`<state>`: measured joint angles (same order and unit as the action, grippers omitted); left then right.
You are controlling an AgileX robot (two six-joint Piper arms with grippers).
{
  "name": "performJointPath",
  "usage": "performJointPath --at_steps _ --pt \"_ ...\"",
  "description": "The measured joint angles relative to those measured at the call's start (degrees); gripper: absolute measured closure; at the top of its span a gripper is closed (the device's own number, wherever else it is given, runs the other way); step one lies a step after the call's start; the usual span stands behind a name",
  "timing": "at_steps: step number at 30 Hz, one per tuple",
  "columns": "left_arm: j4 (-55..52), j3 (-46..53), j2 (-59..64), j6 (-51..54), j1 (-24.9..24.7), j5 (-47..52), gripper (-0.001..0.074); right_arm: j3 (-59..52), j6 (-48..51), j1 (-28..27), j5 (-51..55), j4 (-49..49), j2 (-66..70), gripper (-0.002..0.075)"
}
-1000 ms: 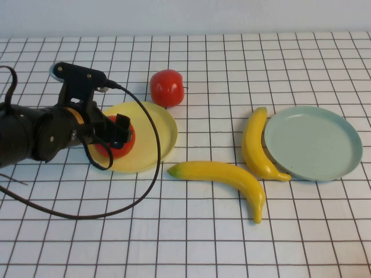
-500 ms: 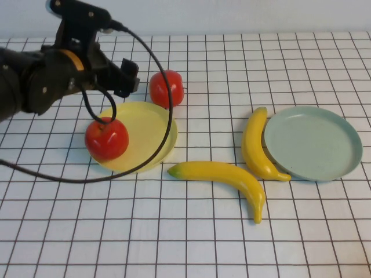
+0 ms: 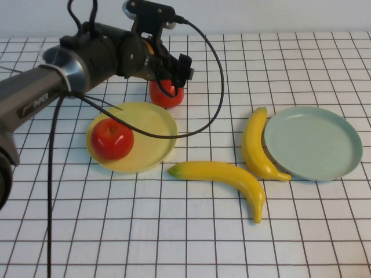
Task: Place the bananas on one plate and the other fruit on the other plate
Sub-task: Put one type of fruit in the left plate
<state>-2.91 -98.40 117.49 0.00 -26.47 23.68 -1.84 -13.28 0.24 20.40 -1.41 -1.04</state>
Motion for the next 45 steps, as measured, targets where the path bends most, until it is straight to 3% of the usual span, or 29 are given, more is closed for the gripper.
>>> performJointPath --at_steps 8,28,37,42,45 --pt "1.3 -8.9 8.3 -0.9 -0.2 1.2 0.0067 0.0 0.0 0.0 0.0 0.0 0.0 0.0742" --pt "-1.3 -10.5 11.3 -2.9 0.0 2.7 0.0082 0.0 0.0 0.0 0.0 0.0 0.0 0.0743" --pt "-2.8 -10.7 11.3 -2.6 0.0 4.4 0.0179 0.0 0.0 0.0 0.0 0.0 0.0 0.0742" --pt "-2.8 -11.0 11.3 -2.4 0.0 4.4 0.0391 0.0 0.0 0.0 0.0 0.0 0.0 0.0742" --pt "-2.5 -11.0 11.1 -2.4 0.0 4.4 0.0437 0.0 0.0 0.0 0.0 0.0 0.0 0.0742"
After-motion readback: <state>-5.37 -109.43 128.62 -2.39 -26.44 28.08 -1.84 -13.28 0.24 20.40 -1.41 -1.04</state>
